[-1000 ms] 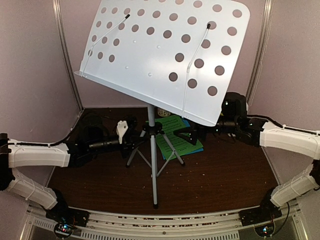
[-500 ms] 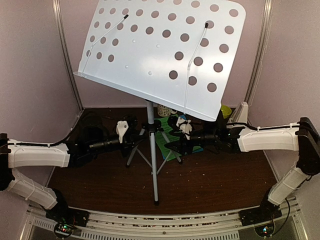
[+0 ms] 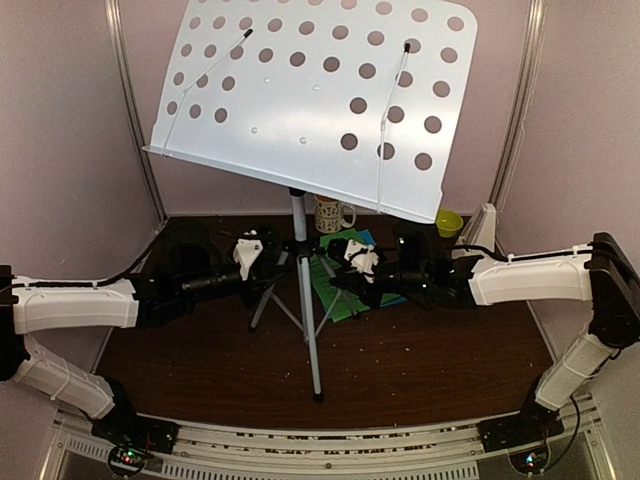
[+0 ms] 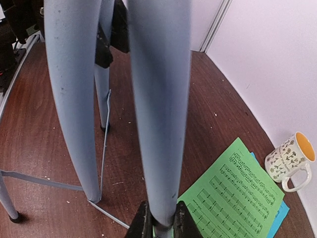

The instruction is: Set up the instrument practice props

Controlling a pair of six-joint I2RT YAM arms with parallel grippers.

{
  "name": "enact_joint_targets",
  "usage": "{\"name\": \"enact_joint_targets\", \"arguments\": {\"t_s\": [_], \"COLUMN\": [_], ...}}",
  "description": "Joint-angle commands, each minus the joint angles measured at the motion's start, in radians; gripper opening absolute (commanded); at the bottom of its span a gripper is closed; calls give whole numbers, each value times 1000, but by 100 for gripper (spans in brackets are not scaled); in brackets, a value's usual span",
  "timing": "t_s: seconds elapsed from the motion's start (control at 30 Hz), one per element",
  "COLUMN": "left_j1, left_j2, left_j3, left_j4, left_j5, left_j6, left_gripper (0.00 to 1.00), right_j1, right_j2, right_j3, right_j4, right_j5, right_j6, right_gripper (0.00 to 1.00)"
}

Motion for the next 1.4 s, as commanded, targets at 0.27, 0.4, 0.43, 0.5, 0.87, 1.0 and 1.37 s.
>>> {"name": "enact_joint_targets", "arguments": {"t_s": [0.27, 0.4, 0.43, 0.5, 0.87, 1.0, 1.37], "left_j1": [16, 16, 15, 16, 16, 16, 16], "left_j2": [-71, -71, -71, -72, -67, -70, -97], "left_j3": [-21, -22, -22, -20, -19, -11, -18], "left_j4": [-129, -128, -129, -128, -127, -137, -139], "left_j5": [-12, -16, -17, -20, -32, -40, -56], "left_j6": [136, 139, 139, 140, 140, 142, 140], "left_gripper": [0, 0, 0, 0, 0, 0, 0], "right_j1": [-77, -203, -224, -248, -257, -254, -252], "right_j2": [-89, -29, -2, 56, 358, 482, 619], "right_j3": [56, 142, 173, 250, 582, 700, 830], "right_j4": [-47, -99, -137, -253, -632, -708, -906], "right_j5": [-26, -51, -18, 72, 252, 237, 268], "right_j6": [185, 437, 480, 545, 700, 721, 743], "right_gripper": [62, 65, 65, 65, 61, 57, 57]}}
